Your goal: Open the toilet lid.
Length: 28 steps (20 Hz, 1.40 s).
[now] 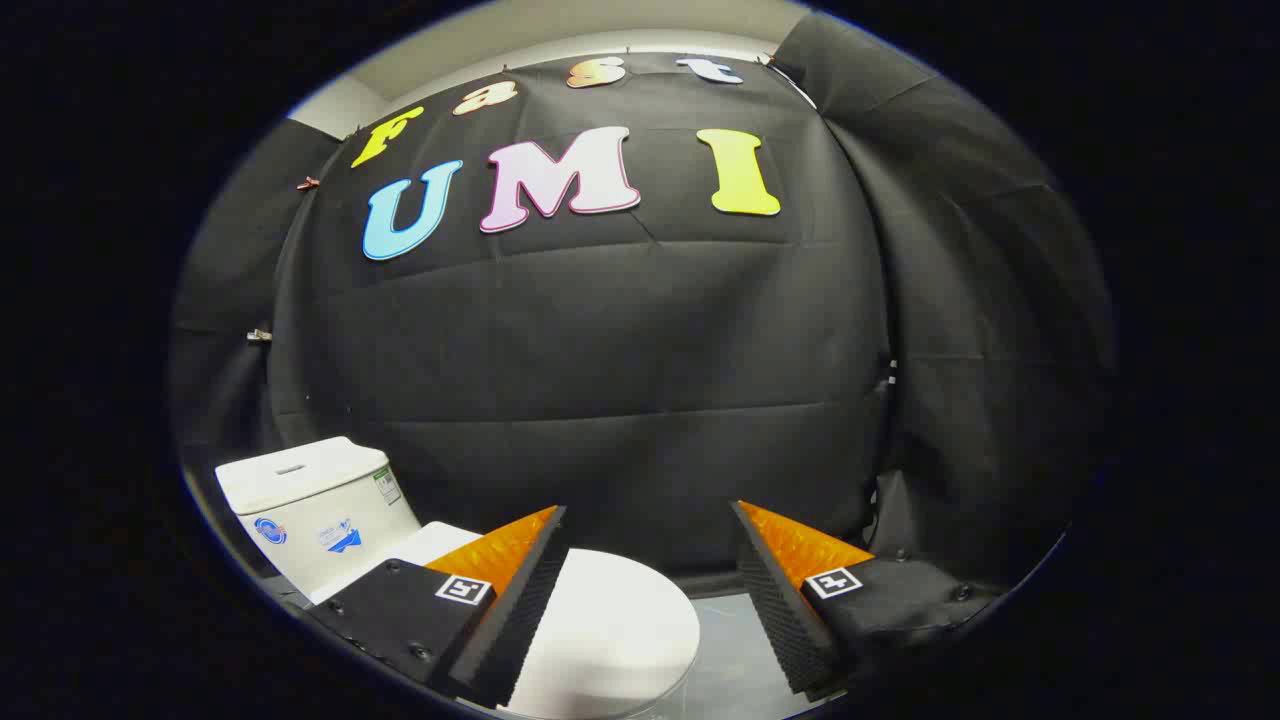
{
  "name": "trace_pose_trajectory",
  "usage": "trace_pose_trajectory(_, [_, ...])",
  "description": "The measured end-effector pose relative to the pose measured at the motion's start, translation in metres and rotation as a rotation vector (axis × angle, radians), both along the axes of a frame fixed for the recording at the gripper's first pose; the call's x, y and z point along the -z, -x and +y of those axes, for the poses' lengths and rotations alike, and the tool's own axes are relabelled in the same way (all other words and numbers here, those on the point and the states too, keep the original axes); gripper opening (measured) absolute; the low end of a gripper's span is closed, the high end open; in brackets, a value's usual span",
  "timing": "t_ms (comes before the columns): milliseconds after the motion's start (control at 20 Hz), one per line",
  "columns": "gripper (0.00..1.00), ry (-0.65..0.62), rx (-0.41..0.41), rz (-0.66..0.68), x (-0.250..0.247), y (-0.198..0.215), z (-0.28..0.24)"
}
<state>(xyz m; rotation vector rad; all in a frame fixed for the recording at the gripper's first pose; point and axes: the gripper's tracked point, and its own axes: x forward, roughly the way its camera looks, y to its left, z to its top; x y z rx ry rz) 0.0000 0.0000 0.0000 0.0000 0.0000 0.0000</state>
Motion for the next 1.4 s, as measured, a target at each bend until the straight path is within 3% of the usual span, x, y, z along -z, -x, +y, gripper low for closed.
trace_pose_trajectory(1400, [0.98,0.01,-0.014,0.007,0.0031,-0.0019,0.0051])
